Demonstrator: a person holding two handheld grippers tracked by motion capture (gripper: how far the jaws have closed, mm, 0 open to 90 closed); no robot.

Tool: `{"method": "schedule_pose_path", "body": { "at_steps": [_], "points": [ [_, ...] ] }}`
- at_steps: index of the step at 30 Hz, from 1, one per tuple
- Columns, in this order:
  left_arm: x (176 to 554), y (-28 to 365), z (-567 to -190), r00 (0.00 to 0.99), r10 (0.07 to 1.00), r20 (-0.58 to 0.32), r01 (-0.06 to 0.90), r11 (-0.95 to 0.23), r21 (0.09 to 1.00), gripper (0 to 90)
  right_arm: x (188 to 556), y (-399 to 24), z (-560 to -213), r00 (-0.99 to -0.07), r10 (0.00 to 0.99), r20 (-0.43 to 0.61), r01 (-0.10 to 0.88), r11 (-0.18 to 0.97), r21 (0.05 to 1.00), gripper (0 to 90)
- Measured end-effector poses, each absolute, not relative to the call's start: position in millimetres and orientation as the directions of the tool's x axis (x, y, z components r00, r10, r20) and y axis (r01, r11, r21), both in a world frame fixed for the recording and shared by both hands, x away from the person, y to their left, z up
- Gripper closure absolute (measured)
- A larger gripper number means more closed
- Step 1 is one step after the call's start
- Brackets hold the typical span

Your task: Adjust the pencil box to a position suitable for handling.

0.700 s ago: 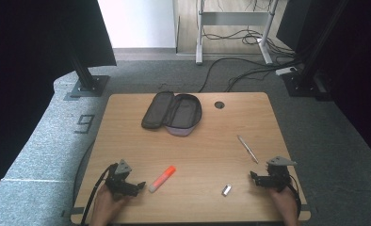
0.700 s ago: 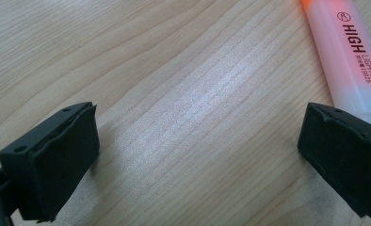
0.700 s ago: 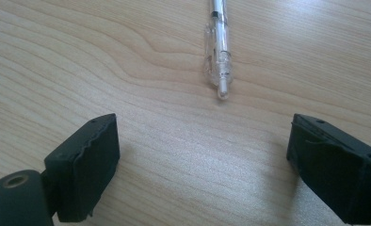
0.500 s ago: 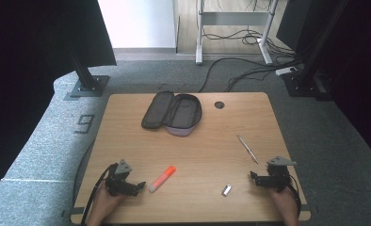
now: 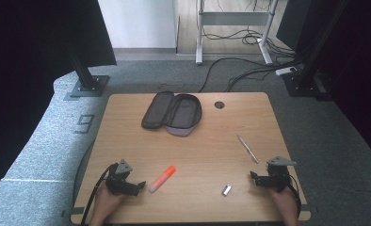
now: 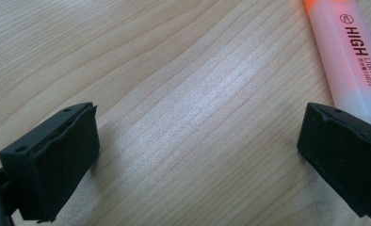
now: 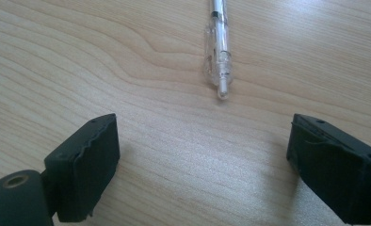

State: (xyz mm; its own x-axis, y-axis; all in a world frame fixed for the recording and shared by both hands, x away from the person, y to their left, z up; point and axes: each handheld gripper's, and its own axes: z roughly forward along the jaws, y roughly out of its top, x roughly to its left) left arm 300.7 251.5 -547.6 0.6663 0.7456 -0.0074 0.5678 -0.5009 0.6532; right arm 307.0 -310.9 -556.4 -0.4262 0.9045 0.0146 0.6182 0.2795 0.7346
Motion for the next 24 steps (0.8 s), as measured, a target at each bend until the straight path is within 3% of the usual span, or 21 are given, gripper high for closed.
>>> {"method": "schedule_pose_path", "body": {
  "at_steps": [24],
  "points": [
    [309, 240, -523, 0.699, 0.714, -0.026, 0.528, -0.492, 0.692, 0.4, 307, -311, -556, -0.425, 0.905, 0.015, 0.619, 0.279, 0.734, 9.6]
  ]
}}
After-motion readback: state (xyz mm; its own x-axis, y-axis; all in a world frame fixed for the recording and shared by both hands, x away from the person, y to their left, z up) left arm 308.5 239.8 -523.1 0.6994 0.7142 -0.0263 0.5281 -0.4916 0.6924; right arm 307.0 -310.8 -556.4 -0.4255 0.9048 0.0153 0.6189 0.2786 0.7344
